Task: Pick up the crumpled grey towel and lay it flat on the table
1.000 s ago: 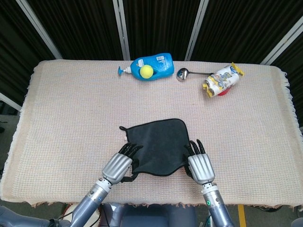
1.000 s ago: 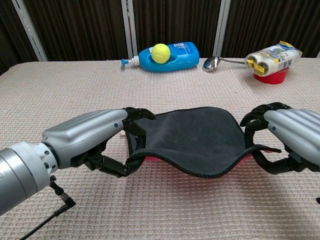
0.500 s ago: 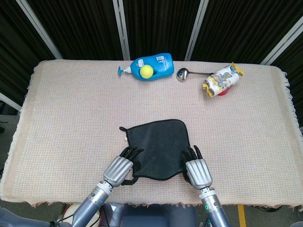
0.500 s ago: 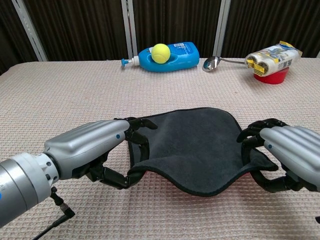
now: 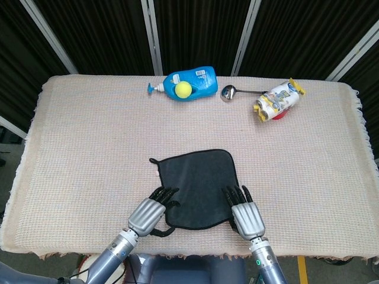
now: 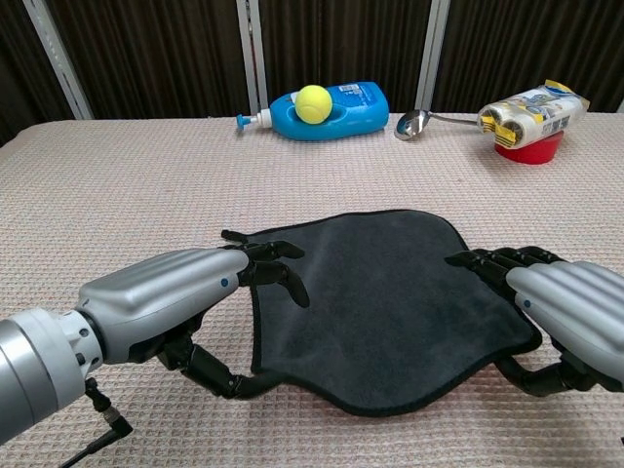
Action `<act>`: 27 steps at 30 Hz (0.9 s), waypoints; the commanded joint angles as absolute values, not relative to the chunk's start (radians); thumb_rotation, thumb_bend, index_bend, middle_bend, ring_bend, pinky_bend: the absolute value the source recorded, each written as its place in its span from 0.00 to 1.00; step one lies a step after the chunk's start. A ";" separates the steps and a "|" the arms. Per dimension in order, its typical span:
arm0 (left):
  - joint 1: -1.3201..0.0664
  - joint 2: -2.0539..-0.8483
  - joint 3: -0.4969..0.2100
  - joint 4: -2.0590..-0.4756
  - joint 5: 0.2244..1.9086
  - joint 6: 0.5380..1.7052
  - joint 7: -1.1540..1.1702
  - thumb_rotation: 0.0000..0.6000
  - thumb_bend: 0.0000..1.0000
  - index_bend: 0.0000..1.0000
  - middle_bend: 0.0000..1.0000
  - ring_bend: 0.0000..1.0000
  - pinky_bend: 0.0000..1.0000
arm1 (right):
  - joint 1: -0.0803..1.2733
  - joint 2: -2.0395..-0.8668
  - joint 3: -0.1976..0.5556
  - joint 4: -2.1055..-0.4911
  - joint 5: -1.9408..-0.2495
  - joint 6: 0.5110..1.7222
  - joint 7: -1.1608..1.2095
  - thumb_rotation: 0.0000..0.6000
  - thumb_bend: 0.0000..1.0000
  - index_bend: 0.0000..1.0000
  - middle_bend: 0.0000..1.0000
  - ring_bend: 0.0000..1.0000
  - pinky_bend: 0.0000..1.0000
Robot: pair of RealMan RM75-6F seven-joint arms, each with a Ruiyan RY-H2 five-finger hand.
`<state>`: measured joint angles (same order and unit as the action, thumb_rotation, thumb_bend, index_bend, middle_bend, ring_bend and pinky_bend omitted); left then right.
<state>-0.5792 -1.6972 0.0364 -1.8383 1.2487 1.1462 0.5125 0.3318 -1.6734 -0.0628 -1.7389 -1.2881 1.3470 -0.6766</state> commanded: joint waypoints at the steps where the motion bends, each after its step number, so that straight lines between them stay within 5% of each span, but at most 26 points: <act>1: -0.580 -1.685 0.039 -1.848 1.253 1.135 0.505 1.00 0.18 0.19 0.00 0.00 0.00 | 0.326 -1.667 -0.064 -1.752 -1.282 1.344 -0.689 1.00 0.42 0.00 0.01 0.00 0.01; 13: -0.583 -1.613 0.037 -1.890 1.236 1.096 0.487 1.00 0.07 0.00 0.00 0.00 0.00 | 0.305 -1.643 -0.061 -1.789 -1.303 1.364 -0.721 1.00 0.37 0.00 0.00 0.00 0.00; 27: -0.553 -1.463 0.041 -1.947 1.256 1.096 0.362 1.00 0.07 0.00 0.00 0.00 0.00 | 0.298 -1.586 0.017 -1.832 -1.321 1.420 -0.754 1.00 0.37 0.00 0.00 0.00 0.00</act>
